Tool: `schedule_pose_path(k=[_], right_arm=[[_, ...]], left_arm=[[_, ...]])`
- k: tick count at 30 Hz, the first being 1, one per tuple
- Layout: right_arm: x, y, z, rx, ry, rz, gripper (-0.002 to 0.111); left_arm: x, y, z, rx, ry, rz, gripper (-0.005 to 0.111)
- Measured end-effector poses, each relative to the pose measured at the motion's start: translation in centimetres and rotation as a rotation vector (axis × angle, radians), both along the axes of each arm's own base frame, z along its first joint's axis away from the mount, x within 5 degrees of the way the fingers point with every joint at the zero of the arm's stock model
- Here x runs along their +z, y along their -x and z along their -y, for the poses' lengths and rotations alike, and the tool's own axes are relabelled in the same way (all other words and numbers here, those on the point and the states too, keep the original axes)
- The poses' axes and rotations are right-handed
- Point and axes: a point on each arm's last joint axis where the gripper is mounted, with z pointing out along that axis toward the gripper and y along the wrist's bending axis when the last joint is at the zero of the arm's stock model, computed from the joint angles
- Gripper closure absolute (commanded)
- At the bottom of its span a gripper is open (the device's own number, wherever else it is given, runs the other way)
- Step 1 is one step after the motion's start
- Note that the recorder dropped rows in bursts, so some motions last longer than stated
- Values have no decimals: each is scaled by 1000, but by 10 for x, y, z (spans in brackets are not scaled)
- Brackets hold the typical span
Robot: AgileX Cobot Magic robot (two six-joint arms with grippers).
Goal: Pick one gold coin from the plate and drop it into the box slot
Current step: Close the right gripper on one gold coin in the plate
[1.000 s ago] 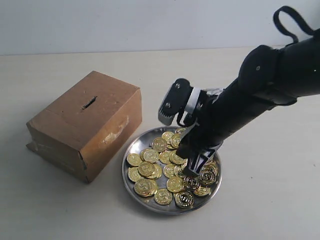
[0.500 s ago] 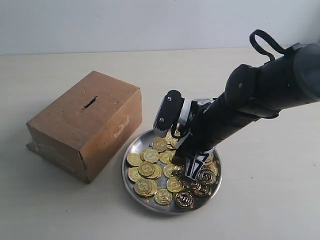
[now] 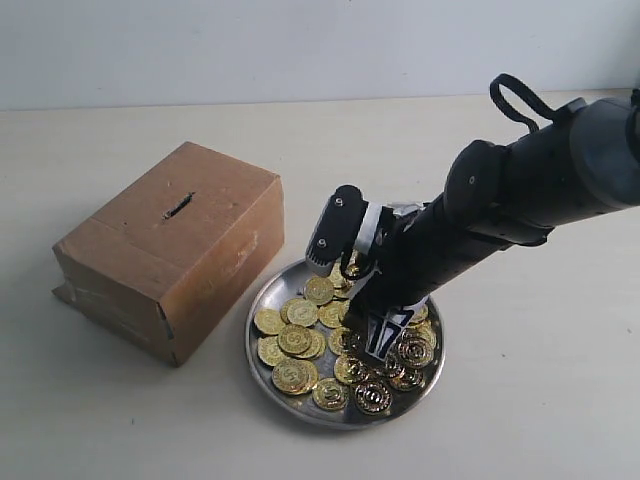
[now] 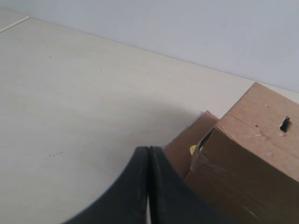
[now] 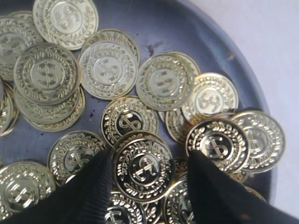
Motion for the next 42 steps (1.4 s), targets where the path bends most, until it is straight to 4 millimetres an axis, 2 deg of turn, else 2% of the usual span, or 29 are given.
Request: schedule_pose_path(k=[17, 22, 38, 42], right_arm=[[-1, 1, -1, -36, -27, -28, 60], [-1, 2, -2, -35, -31, -41, 66], [-1, 0, -1, -45, -28, -14, 66], [-1, 0, -1, -45, -28, -14, 58]], left_arm=[[0, 0, 0, 0, 0, 0, 107], [0, 0, 0, 0, 0, 0, 107], [0, 0, 0, 0, 0, 0, 107], [0, 0, 0, 0, 0, 0, 107]])
